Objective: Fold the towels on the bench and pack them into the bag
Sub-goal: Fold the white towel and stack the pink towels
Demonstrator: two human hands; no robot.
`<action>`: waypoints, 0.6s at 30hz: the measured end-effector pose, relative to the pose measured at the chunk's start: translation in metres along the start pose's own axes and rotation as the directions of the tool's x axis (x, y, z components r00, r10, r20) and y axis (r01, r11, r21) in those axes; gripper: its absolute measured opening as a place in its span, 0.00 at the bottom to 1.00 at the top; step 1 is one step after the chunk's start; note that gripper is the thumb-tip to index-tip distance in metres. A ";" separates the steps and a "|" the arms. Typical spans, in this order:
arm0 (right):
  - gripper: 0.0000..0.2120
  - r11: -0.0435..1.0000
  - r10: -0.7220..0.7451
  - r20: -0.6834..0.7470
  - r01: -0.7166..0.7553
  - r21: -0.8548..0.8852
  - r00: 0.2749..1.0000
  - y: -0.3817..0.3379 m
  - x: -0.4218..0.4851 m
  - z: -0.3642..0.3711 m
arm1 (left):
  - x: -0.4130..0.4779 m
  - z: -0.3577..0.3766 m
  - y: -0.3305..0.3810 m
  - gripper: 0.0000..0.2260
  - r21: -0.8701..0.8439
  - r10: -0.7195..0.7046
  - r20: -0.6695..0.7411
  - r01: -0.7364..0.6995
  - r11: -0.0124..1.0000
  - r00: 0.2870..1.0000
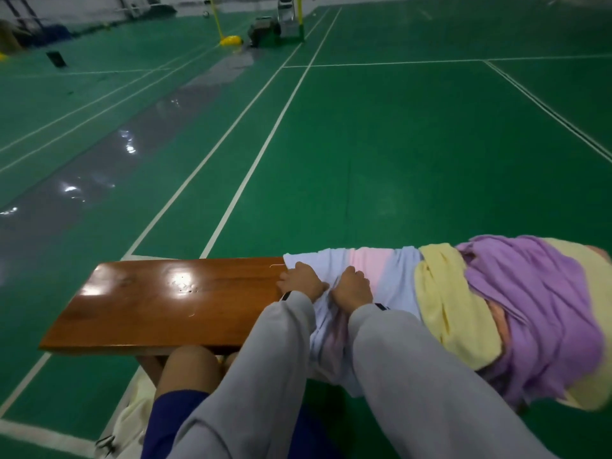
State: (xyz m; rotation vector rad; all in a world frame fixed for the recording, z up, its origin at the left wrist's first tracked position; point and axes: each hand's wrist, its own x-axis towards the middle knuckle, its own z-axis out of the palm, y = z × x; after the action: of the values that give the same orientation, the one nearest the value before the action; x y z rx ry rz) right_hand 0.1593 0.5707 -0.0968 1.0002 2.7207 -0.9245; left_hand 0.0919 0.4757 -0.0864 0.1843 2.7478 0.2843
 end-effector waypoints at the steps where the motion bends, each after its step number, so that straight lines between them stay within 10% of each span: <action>1: 0.14 1.000 -0.011 0.026 0.011 0.000 1.000 0.000 0.001 -0.002 | 0.002 -0.001 -0.003 0.24 0.005 0.049 -0.004 -0.049 0.999 0.999; 4: 0.11 0.998 -0.056 0.069 0.055 0.020 0.996 -0.005 0.004 -0.010 | 0.011 -0.008 -0.013 0.08 0.014 0.156 -0.048 -0.155 0.988 0.987; 9: 0.04 0.997 -0.035 0.116 0.026 0.077 0.993 -0.008 0.003 -0.018 | 0.023 -0.036 -0.013 0.12 -0.301 0.156 -0.036 -0.160 0.940 0.987; 12: 0.17 0.956 0.076 0.138 -0.112 0.270 0.987 -0.010 -0.004 -0.022 | 0.015 -0.050 -0.008 0.13 -0.843 0.072 0.156 0.095 0.530 0.985; 18: 0.44 0.563 0.149 0.362 -0.380 0.734 0.920 0.002 0.036 0.031 | 0.007 -0.108 0.005 0.17 -0.980 0.292 0.167 0.191 -0.055 0.942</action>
State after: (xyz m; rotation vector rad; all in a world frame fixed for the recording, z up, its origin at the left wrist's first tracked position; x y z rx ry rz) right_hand 0.1288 0.5737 -0.1335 1.2244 1.7876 -2.1044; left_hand 0.0453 0.4631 0.0105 -0.0970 1.4225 2.0168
